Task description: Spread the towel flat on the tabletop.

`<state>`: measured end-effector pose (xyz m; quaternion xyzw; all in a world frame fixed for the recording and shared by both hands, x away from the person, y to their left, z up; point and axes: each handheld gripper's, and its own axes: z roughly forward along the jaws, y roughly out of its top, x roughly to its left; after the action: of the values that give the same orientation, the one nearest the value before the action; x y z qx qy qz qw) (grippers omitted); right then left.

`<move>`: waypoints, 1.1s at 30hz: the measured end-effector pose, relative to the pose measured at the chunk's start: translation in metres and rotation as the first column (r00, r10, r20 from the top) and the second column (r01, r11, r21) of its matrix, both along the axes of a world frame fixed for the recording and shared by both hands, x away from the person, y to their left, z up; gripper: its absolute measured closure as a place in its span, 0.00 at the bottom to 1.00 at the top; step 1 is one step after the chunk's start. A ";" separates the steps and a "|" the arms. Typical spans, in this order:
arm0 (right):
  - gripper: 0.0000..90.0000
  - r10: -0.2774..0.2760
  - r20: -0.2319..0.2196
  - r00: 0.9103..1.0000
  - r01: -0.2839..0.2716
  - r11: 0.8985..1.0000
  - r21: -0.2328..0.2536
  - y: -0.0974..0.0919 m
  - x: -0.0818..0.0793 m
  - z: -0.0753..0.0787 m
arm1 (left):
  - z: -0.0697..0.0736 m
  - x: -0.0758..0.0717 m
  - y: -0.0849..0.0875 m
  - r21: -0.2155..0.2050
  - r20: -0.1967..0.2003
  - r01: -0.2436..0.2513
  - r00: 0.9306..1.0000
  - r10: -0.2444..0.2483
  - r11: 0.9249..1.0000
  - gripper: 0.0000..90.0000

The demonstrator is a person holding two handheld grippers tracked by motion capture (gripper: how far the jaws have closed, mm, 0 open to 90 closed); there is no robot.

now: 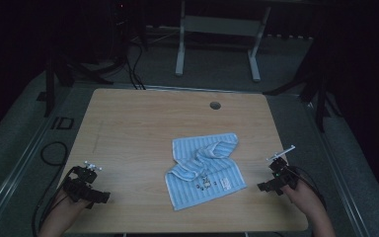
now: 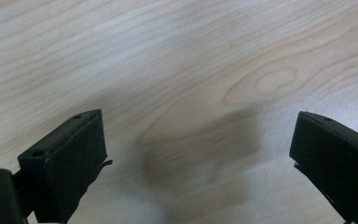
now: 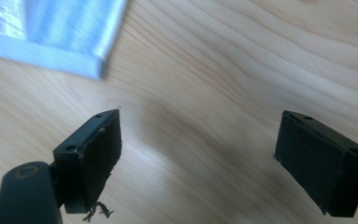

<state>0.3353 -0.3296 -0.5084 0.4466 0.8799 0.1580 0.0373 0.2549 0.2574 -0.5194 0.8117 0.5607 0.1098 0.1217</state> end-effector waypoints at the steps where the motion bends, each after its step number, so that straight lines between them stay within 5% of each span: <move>1: 0.14 0.000 0.000 1.000 0.000 1.000 0.000 0.000 0.000 0.000 | 0.000 0.000 0.000 0.000 0.000 0.000 1.000 0.000 1.000 0.04; 18: 0.15 0.115 0.037 0.993 -0.116 0.993 0.031 0.038 0.007 0.012 | -0.003 0.019 -0.054 -0.022 -0.009 0.145 0.989 -0.145 0.989 0.04; 25: 0.16 0.170 0.050 0.984 -0.172 0.984 0.045 0.055 0.011 0.018 | -0.006 0.028 -0.082 -0.026 -0.014 0.203 0.979 -0.204 0.979 0.04; 33: 0.33 0.228 0.074 0.971 -0.231 0.972 0.038 0.077 0.022 0.020 | -0.005 0.036 -0.111 -0.042 -0.008 0.269 0.963 -0.270 0.962 0.04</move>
<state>0.3577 -0.2527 -0.4883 0.3368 0.9200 0.1968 0.0389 0.2905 0.1462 -0.5248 0.8785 0.4480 0.0753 0.1481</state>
